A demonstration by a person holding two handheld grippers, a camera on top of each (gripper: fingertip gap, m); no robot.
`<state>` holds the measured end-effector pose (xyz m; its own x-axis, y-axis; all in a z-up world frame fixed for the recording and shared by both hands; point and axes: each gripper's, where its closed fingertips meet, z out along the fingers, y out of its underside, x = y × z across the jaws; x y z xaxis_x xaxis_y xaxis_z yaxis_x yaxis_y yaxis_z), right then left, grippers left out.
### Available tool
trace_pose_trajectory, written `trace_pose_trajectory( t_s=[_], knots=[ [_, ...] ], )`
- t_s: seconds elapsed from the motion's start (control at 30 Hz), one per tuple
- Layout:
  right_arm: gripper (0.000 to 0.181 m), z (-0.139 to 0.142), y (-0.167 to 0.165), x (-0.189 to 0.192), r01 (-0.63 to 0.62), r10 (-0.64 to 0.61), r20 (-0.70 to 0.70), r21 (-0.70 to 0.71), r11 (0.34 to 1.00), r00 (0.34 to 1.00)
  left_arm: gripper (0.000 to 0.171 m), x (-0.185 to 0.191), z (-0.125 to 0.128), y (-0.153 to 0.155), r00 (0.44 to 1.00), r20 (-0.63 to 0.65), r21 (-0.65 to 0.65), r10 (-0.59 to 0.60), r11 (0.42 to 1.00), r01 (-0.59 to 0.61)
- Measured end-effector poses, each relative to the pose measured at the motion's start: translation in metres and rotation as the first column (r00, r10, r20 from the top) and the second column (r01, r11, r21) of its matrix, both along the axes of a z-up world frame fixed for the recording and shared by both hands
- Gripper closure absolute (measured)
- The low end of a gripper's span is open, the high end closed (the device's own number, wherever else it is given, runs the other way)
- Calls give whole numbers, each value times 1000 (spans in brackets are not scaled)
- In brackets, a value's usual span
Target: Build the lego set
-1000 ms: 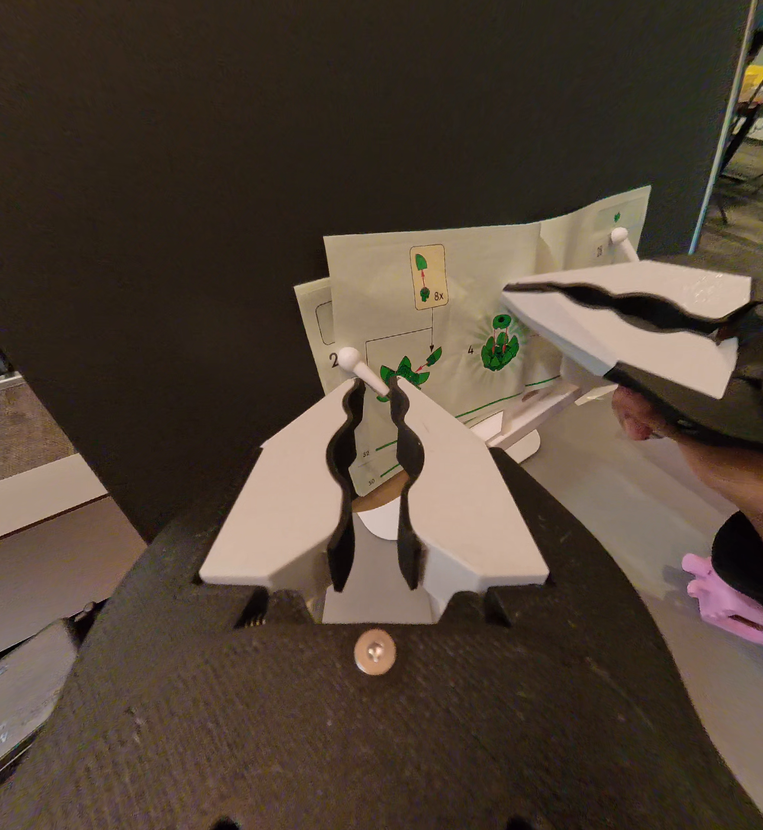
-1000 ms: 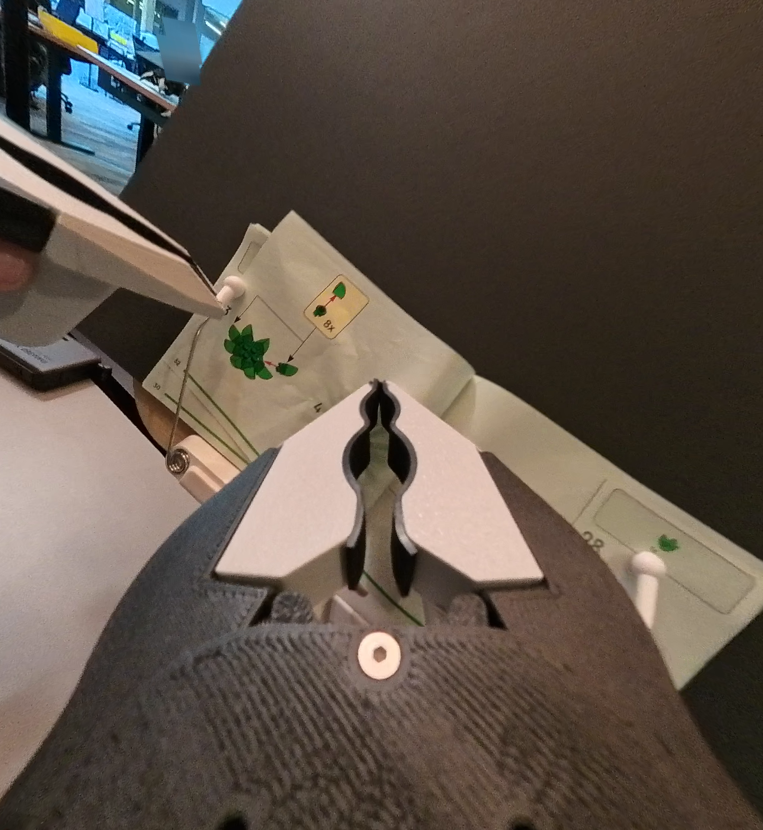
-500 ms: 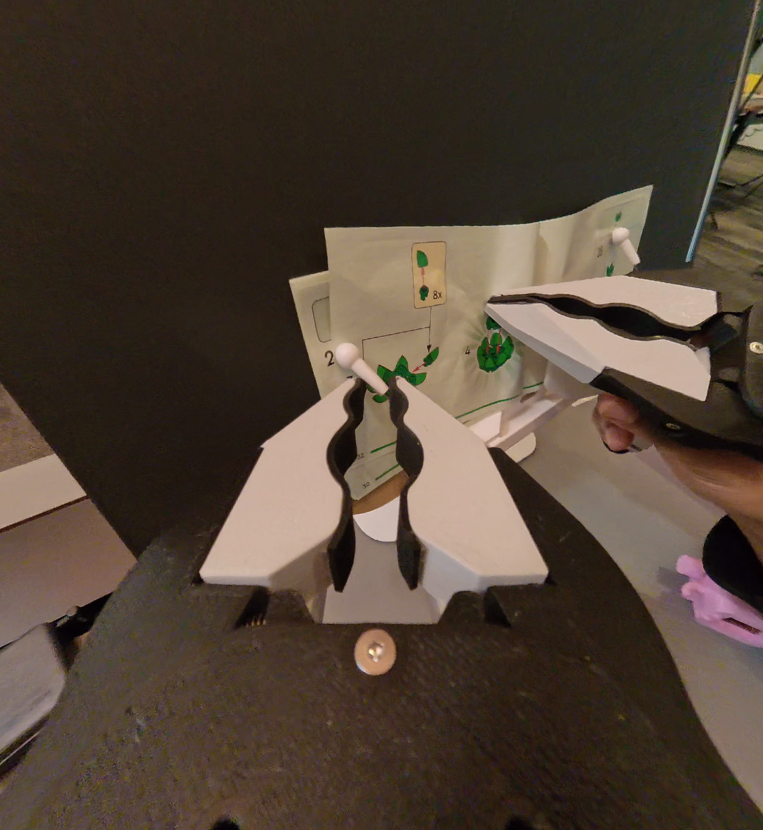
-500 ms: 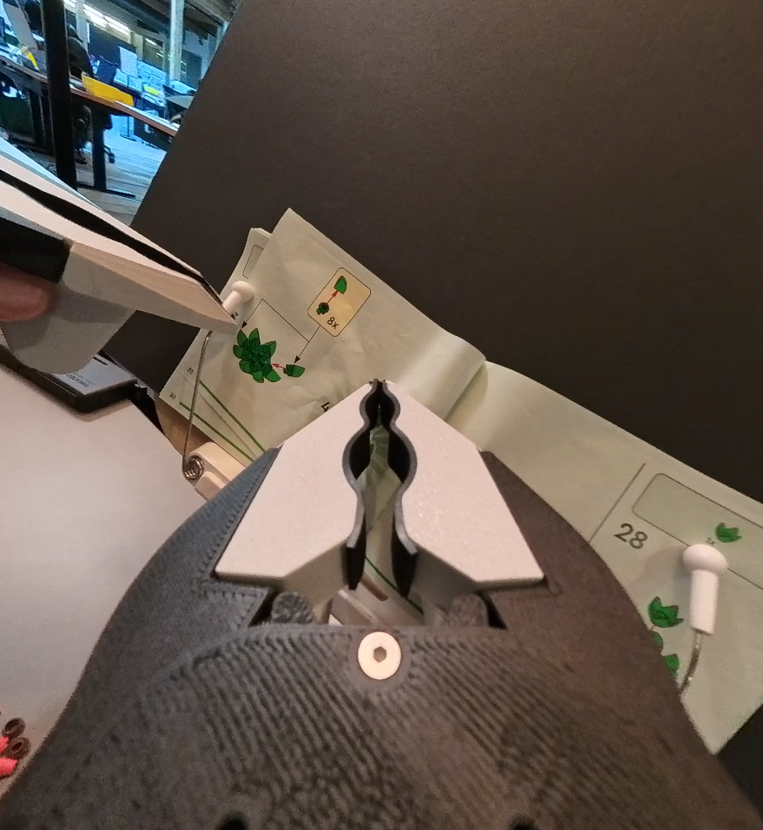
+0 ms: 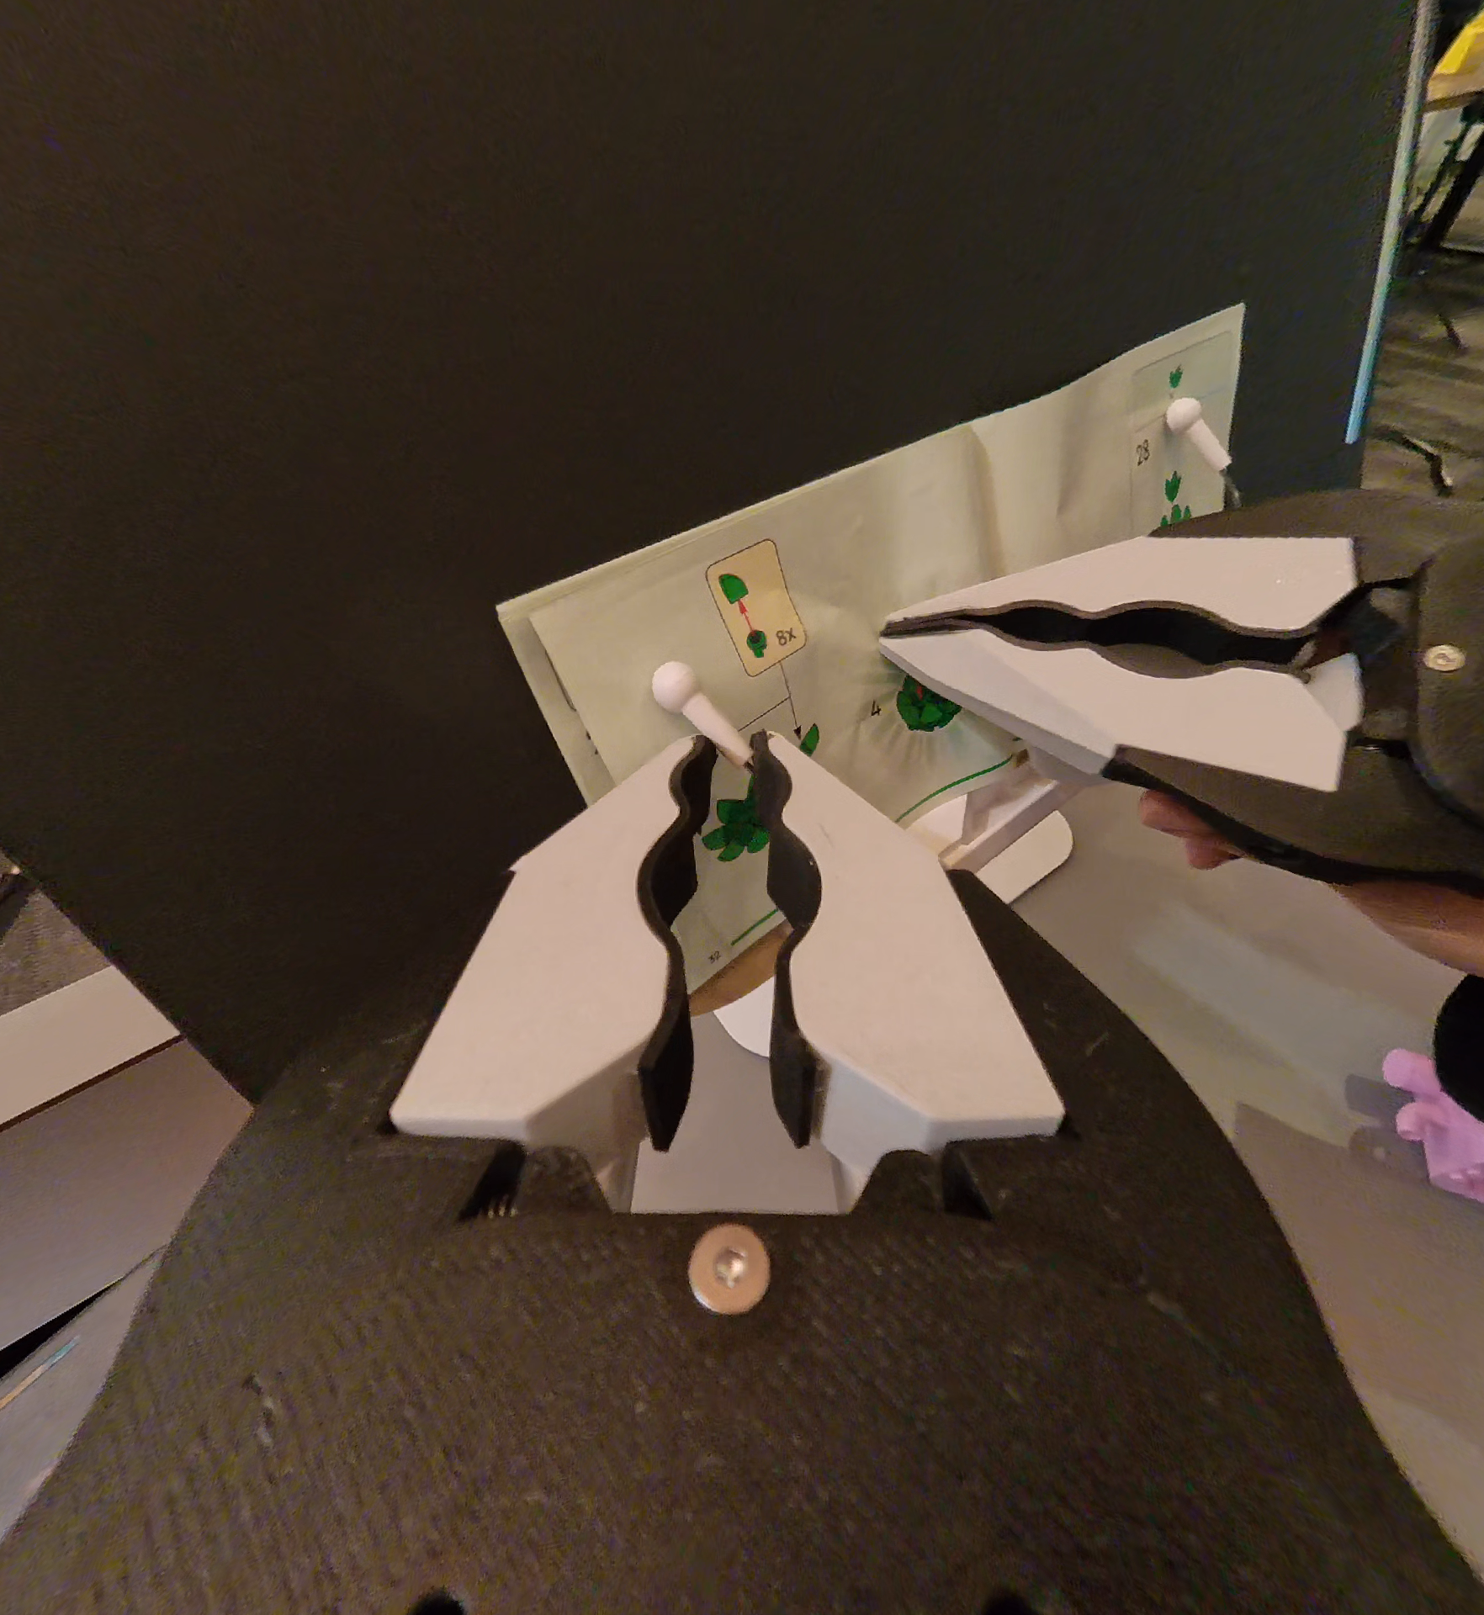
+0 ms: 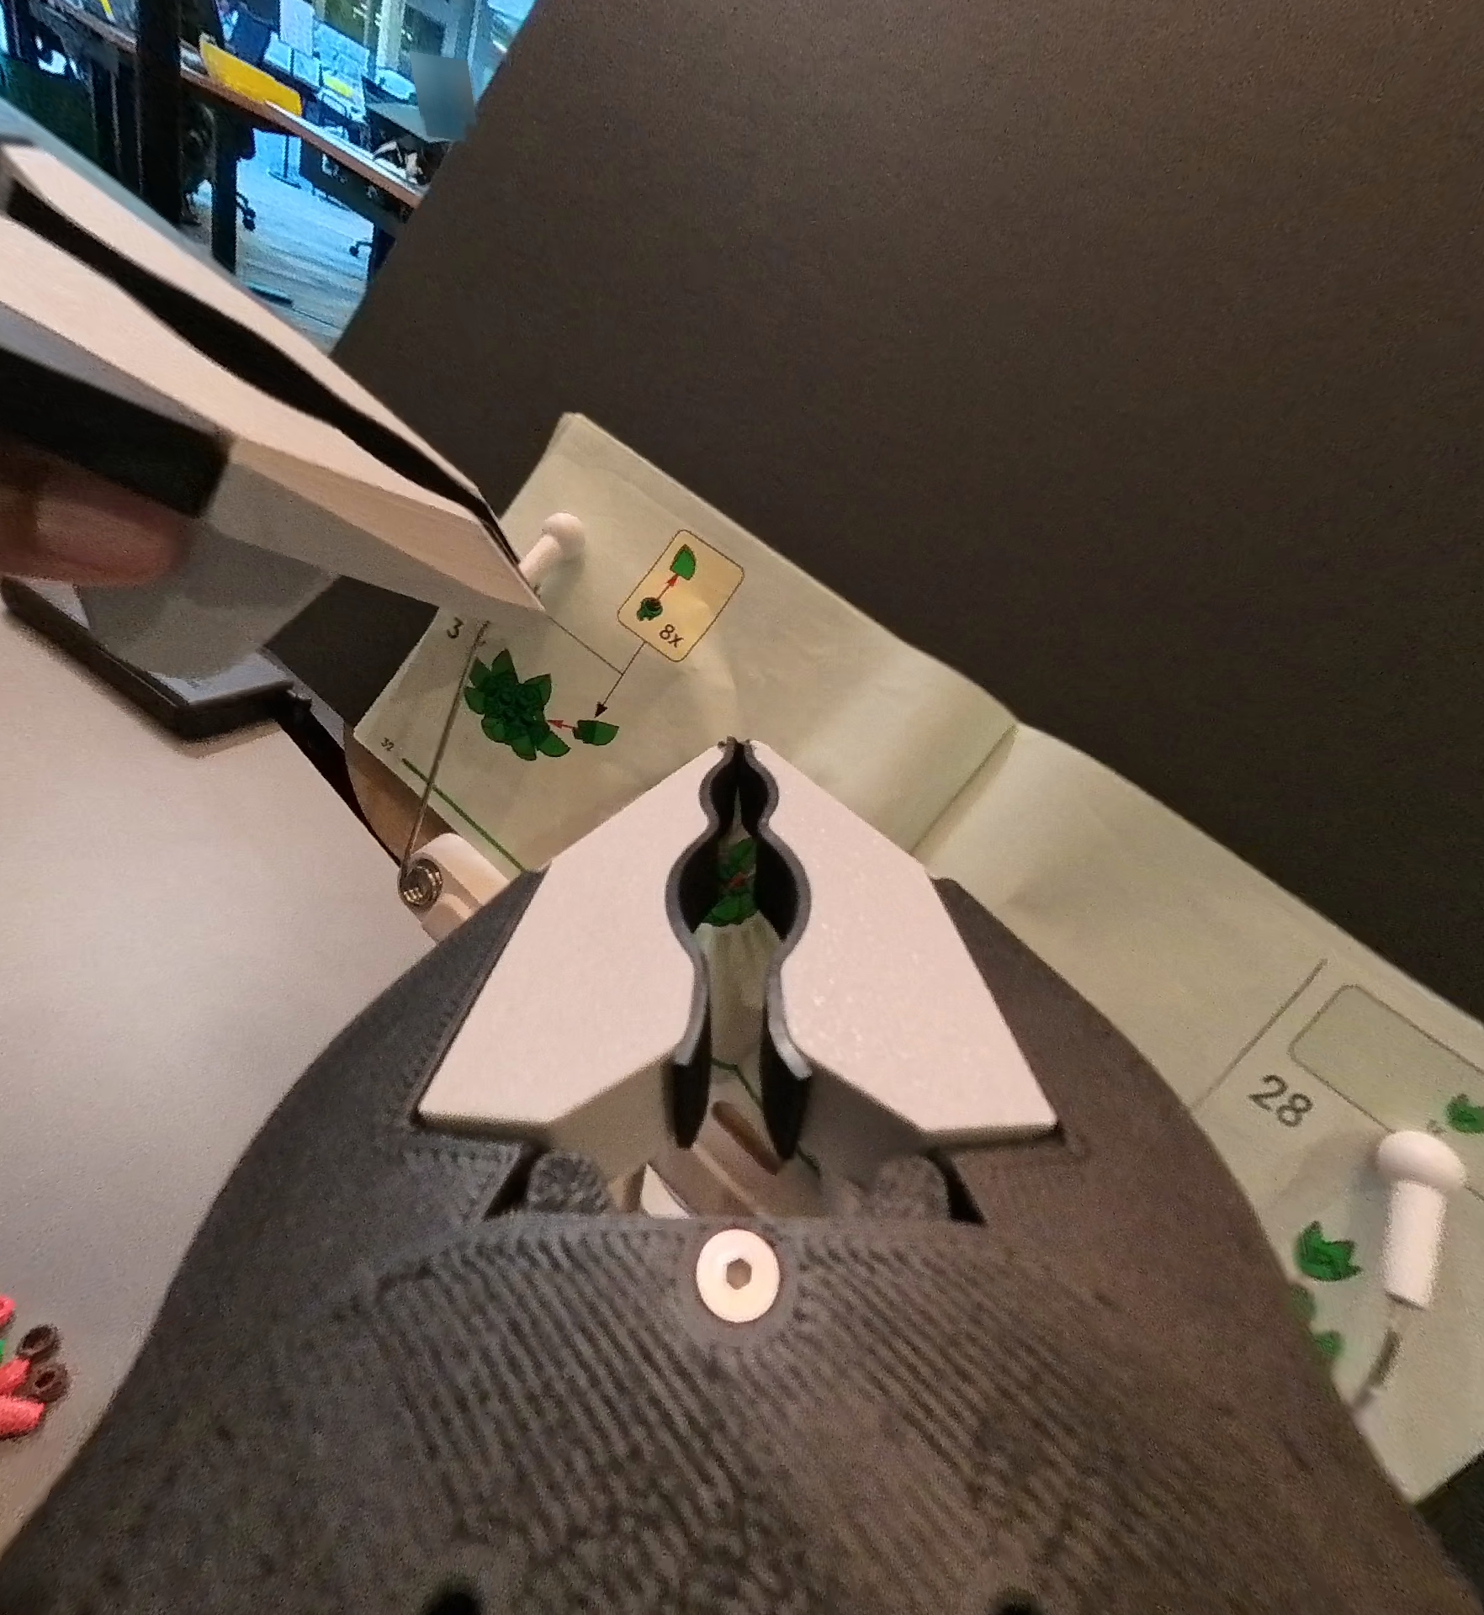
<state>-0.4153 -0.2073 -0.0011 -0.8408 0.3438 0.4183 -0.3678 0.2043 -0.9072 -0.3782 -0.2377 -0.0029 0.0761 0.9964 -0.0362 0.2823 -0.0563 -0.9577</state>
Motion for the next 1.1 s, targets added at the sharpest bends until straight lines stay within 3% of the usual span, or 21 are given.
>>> trace_pose_trajectory(
  t_s=[0.1,0.27,0.43,0.67,0.77,0.97,1.1],
  knots=[
    [181,29,14,-1,5,-6,-6,-113,994,1000,163,-4,-3,-3,1000,-7,-4,22,1000,-22],
    [181,85,65,-16,40,6,123,-366,930,992,162,-2,4,-3,999,-27,16,25,1000,-25],
    [181,103,83,-15,49,3,128,-402,914,992,157,5,22,3,996,-88,61,7,998,-1],
    [181,137,96,52,-12,13,0,-380,925,1000,139,28,59,46,982,-176,52,-64,996,74],
    [181,121,99,72,-14,31,46,-334,942,998,139,55,46,75,983,-146,45,-112,992,119],
    [181,65,121,123,-32,97,247,-255,966,964,124,134,-27,101,990,15,-38,-143,989,143],
    [181,-5,144,174,-39,81,374,-120,992,924,124,185,-80,101,991,98,-19,-89,996,91]
  ],
)
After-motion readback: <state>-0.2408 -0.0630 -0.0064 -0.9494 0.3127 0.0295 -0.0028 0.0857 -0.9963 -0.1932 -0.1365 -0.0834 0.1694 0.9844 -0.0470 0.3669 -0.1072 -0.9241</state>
